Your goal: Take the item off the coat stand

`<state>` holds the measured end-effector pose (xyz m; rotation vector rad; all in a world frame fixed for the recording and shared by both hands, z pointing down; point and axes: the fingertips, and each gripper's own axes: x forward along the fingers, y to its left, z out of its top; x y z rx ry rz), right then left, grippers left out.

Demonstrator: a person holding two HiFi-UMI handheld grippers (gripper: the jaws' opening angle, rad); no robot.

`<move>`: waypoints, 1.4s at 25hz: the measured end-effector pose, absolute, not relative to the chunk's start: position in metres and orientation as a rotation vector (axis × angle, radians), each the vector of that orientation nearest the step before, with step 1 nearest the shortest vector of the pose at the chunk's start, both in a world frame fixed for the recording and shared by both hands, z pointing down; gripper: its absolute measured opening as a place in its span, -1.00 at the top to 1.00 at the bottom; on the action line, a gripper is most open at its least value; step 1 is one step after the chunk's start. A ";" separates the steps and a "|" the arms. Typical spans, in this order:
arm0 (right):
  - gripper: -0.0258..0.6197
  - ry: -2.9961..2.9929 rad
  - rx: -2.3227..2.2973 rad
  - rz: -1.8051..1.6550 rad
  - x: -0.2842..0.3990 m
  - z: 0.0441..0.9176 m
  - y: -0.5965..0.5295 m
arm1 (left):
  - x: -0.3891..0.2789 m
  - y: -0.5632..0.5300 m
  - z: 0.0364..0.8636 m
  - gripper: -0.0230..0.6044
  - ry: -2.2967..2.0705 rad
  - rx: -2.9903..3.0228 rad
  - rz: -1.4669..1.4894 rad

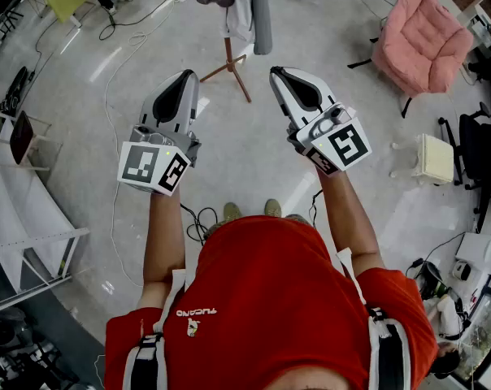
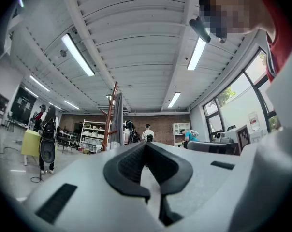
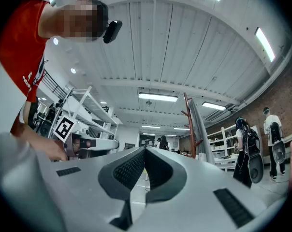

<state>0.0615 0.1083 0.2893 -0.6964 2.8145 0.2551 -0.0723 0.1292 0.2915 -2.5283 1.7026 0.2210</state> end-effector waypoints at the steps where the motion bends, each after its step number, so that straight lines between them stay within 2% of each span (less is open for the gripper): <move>1: 0.85 2.816 -0.699 0.258 0.059 0.290 0.109 | -0.075 0.130 0.292 0.90 1.701 -2.531 0.221; 22: 0.84 2.797 -0.810 0.240 -0.002 0.295 0.106 | -0.151 0.116 0.298 0.89 1.642 -2.571 0.264; 35: 0.84 2.793 -0.754 0.255 -0.029 0.302 0.005 | -0.183 0.019 0.313 0.89 1.707 -2.543 0.226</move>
